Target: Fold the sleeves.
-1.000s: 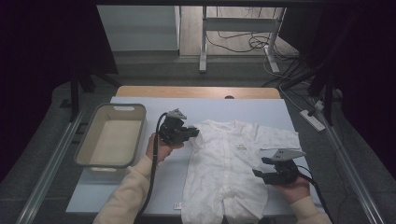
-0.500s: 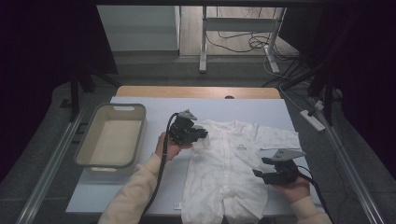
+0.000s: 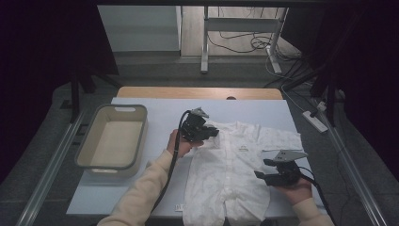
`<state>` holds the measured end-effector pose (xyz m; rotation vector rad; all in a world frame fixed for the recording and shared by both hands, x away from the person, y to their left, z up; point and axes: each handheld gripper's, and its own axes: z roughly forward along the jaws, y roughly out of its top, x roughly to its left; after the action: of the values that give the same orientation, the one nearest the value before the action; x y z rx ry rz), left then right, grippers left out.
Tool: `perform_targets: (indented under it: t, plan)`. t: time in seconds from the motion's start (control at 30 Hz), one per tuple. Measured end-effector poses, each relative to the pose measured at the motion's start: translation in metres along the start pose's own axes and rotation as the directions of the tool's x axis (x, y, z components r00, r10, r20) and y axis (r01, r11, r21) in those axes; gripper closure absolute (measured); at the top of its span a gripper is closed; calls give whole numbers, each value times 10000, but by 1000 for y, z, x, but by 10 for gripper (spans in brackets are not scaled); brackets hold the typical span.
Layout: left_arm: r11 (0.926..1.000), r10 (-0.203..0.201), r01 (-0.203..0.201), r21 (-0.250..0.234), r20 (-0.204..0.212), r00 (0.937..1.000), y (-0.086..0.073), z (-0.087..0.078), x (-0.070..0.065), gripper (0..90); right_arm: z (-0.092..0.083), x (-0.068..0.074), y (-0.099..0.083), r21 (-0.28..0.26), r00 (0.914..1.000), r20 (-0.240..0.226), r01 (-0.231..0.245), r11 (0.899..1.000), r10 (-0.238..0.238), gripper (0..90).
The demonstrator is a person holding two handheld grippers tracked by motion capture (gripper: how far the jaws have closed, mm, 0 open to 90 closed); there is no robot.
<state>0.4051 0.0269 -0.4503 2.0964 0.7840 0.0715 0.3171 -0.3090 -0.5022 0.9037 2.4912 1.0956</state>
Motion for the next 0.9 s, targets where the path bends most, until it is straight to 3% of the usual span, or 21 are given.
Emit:
perform_targets:
  t: [0.4, 0.43, 0.5, 0.53, 0.6, 0.7, 0.9]
  plan:
    - [10000, 30, -31, 91, 73, 10000, 10, 19, -4, 799, 1, 0, 0, 69, 10000, 23, 25, 10000, -25, 350]
    - [9999, 105, -106, 59, 143, 9998, 10, 19, -5, 765, 1, 0, -1, 64, 10000, 23, 27, 10000, -28, 350]
    - [9992, 389, -390, 15, 307, 9988, 11, 17, -5, 568, 0, 0, -1, 69, 10000, 32, 40, 10000, -40, 350]
    - [9992, 408, -408, 21, 255, 9988, 11, 15, -6, 466, 0, 0, -1, 68, 10000, 34, 32, 10000, -32, 350]
    - [9996, 290, -290, -37, 53, 9996, 11, 11, -5, 376, 0, 0, -1, 82, 10000, 31, 27, 10000, -27, 350]
    - [9998, 123, -125, -151, -82, 9999, 7, 4, -1, 363, 1, 0, -1, 86, 10000, 33, 40, 10000, -41, 350]
    - [9999, 34, -27, 108, -642, 9979, -6, -10, 1, 348, 1, 0, -1, 74, 10000, 45, 0, 10000, 0, 349]
